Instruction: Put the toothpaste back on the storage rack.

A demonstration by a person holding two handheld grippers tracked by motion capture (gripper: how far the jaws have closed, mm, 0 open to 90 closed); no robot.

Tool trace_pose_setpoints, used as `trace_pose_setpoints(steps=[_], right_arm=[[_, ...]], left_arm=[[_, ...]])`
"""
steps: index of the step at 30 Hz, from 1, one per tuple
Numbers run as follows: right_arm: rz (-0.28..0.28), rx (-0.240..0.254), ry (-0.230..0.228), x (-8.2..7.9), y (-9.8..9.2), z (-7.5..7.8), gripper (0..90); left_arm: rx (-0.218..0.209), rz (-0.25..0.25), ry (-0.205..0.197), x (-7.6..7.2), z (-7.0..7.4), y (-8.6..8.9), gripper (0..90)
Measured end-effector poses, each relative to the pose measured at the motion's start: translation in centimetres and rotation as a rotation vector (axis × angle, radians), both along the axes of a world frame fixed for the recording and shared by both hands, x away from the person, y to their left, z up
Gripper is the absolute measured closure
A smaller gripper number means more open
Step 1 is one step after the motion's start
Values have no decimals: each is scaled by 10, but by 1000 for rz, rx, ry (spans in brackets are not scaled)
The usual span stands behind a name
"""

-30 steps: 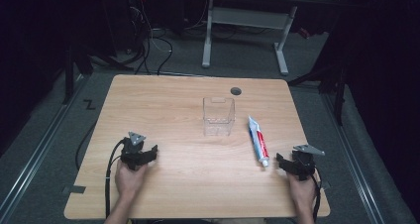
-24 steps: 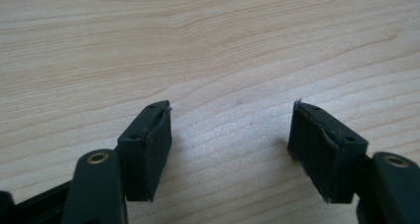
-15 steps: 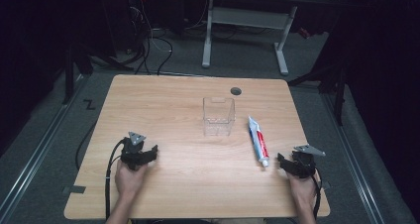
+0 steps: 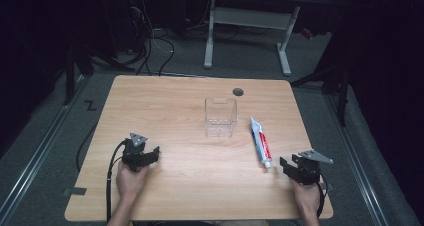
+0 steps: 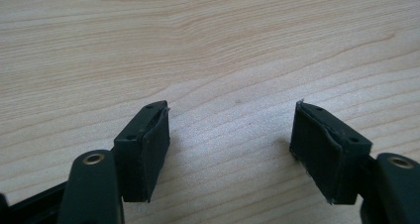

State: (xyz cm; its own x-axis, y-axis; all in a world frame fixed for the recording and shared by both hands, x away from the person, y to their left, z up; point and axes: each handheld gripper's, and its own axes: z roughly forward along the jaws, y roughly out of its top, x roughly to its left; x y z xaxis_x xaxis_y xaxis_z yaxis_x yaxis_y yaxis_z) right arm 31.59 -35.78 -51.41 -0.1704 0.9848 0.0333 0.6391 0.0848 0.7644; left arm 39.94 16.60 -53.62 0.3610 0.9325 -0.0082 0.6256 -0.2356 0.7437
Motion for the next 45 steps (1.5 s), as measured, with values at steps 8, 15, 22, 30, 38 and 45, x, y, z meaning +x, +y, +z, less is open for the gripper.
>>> trace_pose_setpoints(steps=[8,15,22,30,38,45], right_arm=[[56,10,-27,-9,15,8,488],[100,11,-45,-9,28,15,490],[132,8,-59,-3,37,20,489],[160,-8,-55,8,49,29,483],[187,-37,-39,27,58,42,486],[185,-37,-8,49,61,49,479]], left_arm=[[0,-1,0,0,0,0,316],[0,-2,1,0,0,0,314],[0,-2,1,0,0,0,312],[-1,-3,1,0,0,0,309],[0,-5,2,0,0,0,306],[1,-6,2,0,0,0,304]])
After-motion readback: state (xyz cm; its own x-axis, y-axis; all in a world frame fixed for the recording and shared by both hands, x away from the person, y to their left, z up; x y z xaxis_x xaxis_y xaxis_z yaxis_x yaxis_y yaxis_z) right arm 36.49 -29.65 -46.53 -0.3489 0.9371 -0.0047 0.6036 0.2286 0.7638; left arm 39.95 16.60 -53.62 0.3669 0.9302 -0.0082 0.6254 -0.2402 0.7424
